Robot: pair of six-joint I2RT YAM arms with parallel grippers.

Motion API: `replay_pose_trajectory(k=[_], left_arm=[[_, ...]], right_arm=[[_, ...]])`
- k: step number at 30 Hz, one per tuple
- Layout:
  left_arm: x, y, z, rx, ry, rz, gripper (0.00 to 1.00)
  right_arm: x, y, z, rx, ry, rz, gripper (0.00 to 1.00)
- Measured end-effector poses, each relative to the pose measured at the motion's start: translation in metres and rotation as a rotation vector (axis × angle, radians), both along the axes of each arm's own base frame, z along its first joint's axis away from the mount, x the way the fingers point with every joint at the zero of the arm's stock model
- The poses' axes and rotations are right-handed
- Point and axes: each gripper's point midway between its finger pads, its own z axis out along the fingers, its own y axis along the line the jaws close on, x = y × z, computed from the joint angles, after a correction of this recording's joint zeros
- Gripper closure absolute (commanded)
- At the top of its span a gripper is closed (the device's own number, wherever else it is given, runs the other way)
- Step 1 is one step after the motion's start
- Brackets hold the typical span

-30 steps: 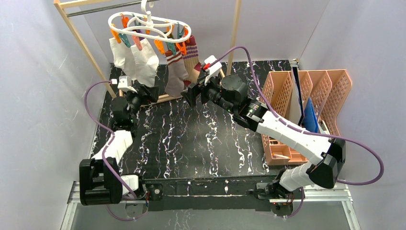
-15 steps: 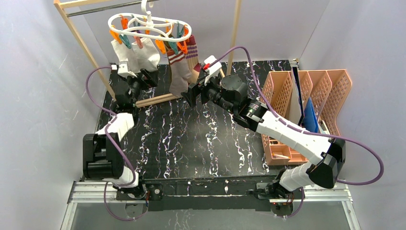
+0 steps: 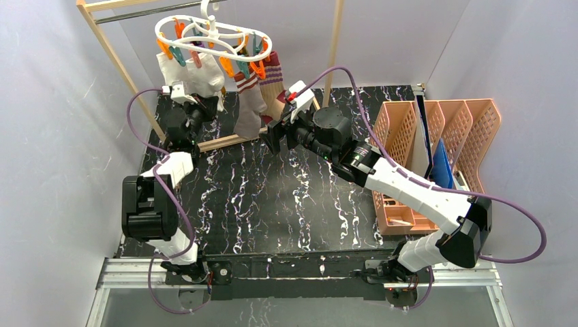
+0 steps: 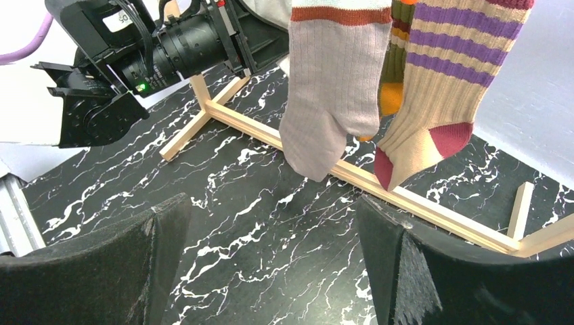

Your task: Remove the socks clipped to the hanger

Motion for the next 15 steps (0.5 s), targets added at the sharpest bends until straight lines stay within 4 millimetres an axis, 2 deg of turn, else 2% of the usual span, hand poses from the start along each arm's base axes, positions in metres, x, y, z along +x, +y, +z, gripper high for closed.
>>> replay_pose_trajectory(k=[8, 15], left_arm=[[-0.004, -0.002, 0.002, -0.014, -0.002, -0.011, 1.0], [-0.045, -0.002, -0.004, 0.003, 0.013, -0.003, 1.0]], right_arm=[[-0.001, 0.0, -0.004, -0.012, 0.01, 0.003, 0.01], [-0.007, 0.004, -0.003, 0.003, 0.022, 0.01, 0.02]])
